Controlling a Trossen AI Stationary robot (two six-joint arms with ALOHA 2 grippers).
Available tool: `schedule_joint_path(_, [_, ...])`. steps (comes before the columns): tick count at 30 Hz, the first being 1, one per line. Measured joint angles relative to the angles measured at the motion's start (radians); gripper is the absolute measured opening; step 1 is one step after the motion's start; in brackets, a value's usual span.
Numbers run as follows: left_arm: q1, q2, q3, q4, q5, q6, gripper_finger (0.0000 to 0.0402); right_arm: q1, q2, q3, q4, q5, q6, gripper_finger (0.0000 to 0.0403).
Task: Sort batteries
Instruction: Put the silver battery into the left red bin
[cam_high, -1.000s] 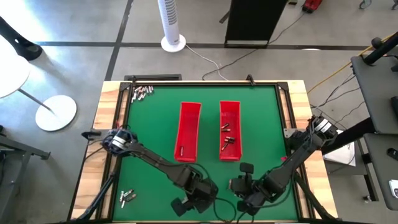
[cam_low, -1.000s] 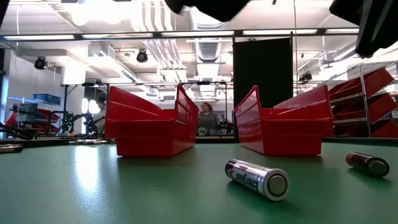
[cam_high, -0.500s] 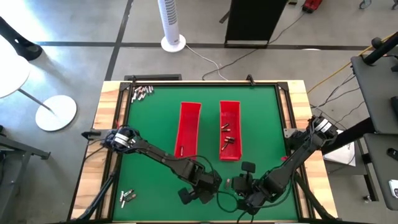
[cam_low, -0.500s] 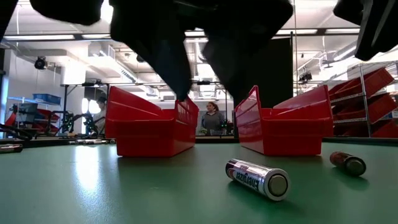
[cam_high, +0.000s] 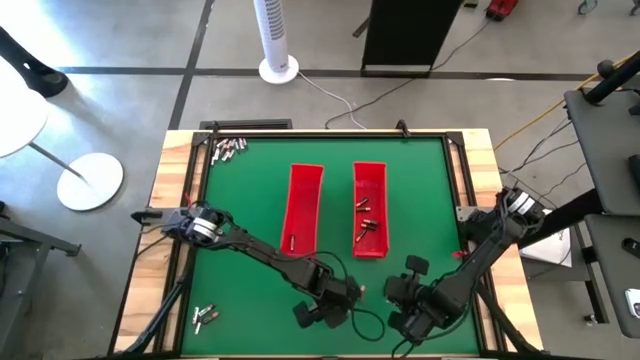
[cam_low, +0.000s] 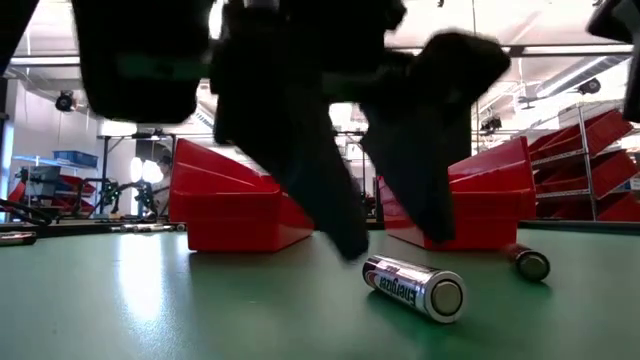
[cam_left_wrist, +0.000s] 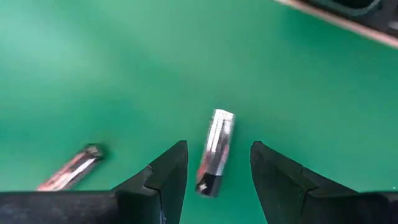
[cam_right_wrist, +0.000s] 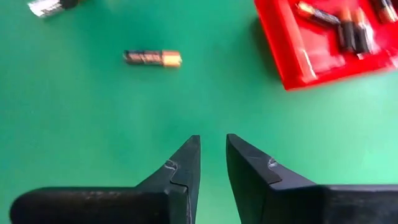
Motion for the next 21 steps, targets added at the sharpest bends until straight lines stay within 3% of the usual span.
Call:
schedule_joint_path(6, [0.0, 0.026, 0.001, 0.014, 0.001, -0.004, 0.0155, 0.027, 0.0, 0.0, -0.028, 0.081, 0.027, 0.0064])
schedule_joint_path(14, [0.0, 0.029, 0.001, 0.012, 0.001, -0.046, 0.015, 0.037, 0.0, 0.0, -0.027, 0.087, 0.045, 0.0079])
schedule_joint_path(21, [0.005, 0.029, 0.001, -0.002, 0.001, -0.052, 0.0082, 0.037, 0.0, 0.0, -0.024, 0.102, 0.051, 0.009])
